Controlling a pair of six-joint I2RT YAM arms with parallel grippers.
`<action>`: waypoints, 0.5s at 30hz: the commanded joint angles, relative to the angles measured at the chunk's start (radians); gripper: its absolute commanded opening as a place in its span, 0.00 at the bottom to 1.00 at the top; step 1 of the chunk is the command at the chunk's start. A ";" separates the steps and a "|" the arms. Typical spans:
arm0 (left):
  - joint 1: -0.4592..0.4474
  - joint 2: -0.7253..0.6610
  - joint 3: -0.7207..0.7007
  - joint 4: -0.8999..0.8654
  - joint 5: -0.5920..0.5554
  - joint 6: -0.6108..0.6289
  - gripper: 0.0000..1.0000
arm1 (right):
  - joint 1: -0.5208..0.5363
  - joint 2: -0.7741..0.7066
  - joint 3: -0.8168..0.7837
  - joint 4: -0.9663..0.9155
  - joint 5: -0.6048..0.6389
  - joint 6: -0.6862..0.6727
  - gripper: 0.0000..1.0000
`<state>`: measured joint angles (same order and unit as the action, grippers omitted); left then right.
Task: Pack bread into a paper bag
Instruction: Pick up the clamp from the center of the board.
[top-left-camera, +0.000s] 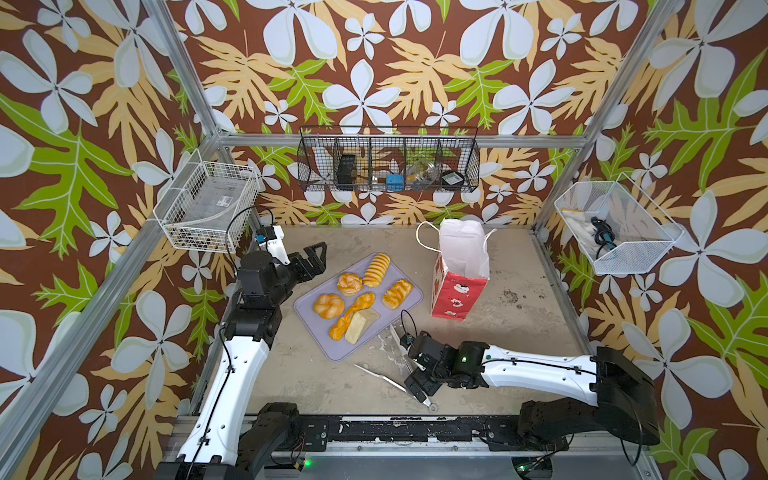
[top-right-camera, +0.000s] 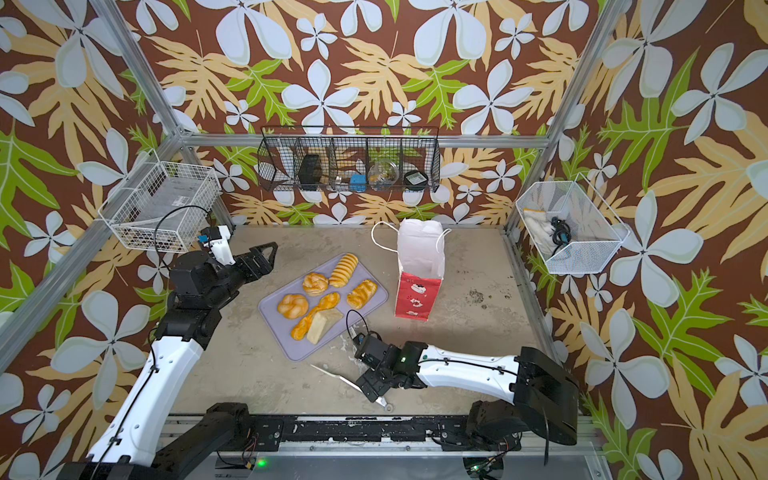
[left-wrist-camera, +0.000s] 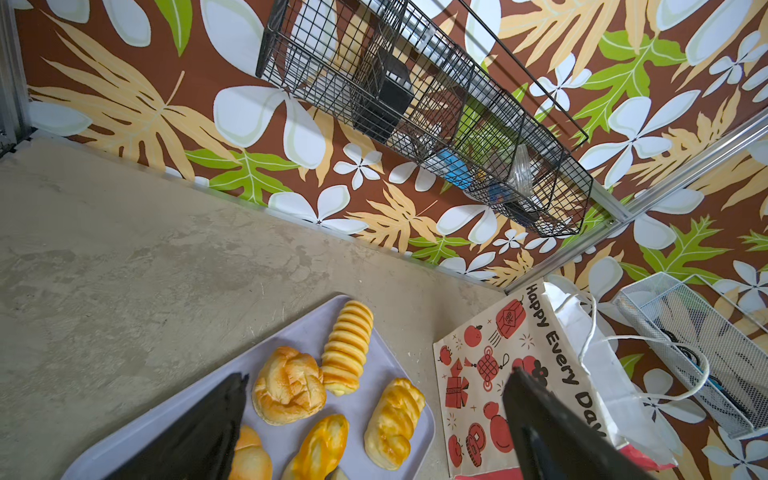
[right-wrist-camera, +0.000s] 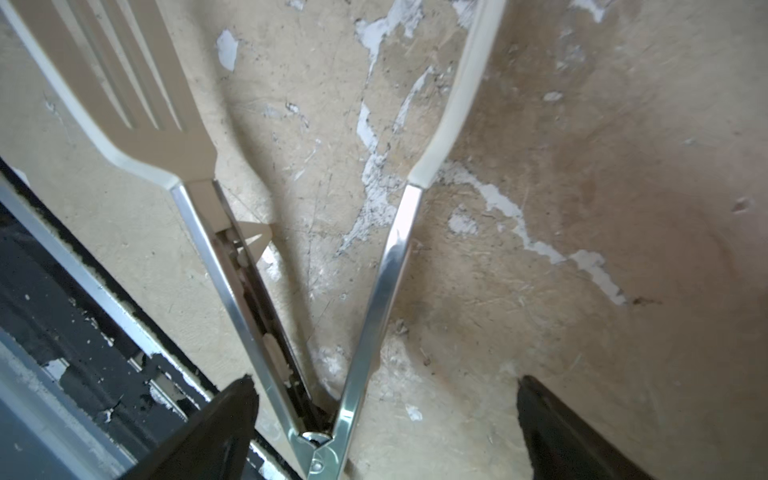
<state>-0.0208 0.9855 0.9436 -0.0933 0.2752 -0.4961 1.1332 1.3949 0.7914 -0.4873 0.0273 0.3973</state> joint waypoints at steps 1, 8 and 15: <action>0.001 0.008 0.007 0.010 0.015 0.003 1.00 | 0.025 0.003 0.001 0.038 -0.065 -0.032 1.00; 0.001 0.016 -0.014 0.031 0.022 -0.014 1.00 | 0.032 0.080 -0.015 0.106 -0.104 -0.059 1.00; 0.001 0.008 -0.034 0.030 -0.004 -0.019 1.00 | 0.032 0.223 0.018 0.152 0.010 -0.064 0.27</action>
<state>-0.0208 0.9997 0.9134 -0.0849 0.2882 -0.5186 1.1660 1.5852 0.8009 -0.3618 -0.0078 0.3290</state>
